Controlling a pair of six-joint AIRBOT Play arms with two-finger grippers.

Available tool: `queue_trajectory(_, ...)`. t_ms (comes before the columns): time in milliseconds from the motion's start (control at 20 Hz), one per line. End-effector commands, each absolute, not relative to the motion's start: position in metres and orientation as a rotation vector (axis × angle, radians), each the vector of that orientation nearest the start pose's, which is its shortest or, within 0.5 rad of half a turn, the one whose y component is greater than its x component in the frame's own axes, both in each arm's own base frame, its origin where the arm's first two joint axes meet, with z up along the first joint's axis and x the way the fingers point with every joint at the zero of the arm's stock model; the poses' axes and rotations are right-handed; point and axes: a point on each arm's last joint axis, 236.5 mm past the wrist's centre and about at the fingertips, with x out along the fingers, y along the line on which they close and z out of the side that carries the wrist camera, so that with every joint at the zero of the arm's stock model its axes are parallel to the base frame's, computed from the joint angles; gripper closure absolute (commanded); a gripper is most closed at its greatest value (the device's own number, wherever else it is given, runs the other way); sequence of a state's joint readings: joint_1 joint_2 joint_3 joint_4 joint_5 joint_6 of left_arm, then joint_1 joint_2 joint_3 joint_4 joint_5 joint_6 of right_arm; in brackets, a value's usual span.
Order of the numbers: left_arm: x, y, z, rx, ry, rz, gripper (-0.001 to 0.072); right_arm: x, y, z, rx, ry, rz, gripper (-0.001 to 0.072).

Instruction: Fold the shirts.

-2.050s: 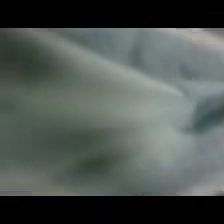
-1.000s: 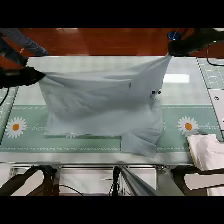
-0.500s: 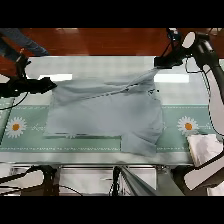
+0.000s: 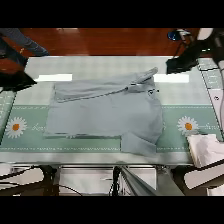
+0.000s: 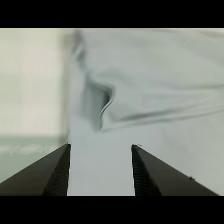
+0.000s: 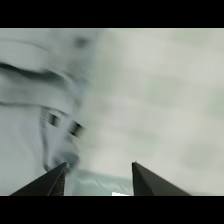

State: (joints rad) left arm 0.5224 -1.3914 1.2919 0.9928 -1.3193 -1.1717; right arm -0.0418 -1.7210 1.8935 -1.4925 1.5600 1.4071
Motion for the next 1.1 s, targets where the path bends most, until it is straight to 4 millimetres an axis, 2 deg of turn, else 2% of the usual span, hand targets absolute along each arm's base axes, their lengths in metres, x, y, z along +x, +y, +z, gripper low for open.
queue_trajectory(0, 0.326, 0.104, 0.042, -0.697, 1.314, -0.169, 0.0189, 0.427, -0.046, 0.070, 0.055, 1.464, 0.083, 0.0234)
queue_trajectory(50, 0.307, 0.097, 0.033, -0.761, 1.371, -0.186, 0.0081, 0.422, -0.049, 0.068, 0.104, 1.475, 0.098, 0.0235)
queue_trajectory(100, 0.293, 0.088, 0.027, -0.817, 1.411, -0.202, 0.0017, 0.419, -0.052, 0.064, 0.141, 1.482, 0.114, 0.0235)
queue_trajectory(150, 0.278, 0.075, 0.019, -0.863, 1.461, -0.233, -0.0013, 0.415, -0.054, 0.059, 0.170, 1.491, 0.127, 0.0235)
queue_trajectory(250, 0.251, 0.056, 0.000, -0.925, 1.564, -0.270, -0.0013, 0.411, -0.057, 0.048, 0.220, 1.483, 0.143, 0.0235)
queue_trajectory(450, 0.211, 0.042, -0.043, -0.915, 1.684, -0.272, -0.0013, 0.396, -0.063, 0.025, 0.289, 1.479, 0.149, 0.0235)
queue_trajectory(550, 0.206, 0.038, -0.053, -0.914, 1.686, -0.274, -0.0013, 0.391, -0.069, 0.016, 0.322, 1.474, 0.144, 0.0236)
queue_trajectory(650, 0.210, 0.042, -0.063, -0.903, 1.664, -0.236, -0.0013, 0.388, -0.074, 0.011, 0.336, 1.473, 0.133, 0.0251)
queue_trajectory(750, 0.212, 0.045, -0.068, -0.881, 1.652, -0.229, -0.0013, 0.389, -0.077, 0.012, 0.338, 1.461, 0.128, 0.0254)
queue_trajectory(1000, 0.201, 0.056, -0.086, -0.769, 1.725, -0.187, -0.0013, 0.389, -0.077, 0.013, 0.335, 1.461, 0.133, 0.0254)
queue_trajectory(1050, 0.203, 0.053, -0.087, -0.749, 1.726, -0.205, -0.0013, 0.389, -0.077, 0.013, 0.335, 1.462, 0.134, 0.0254)
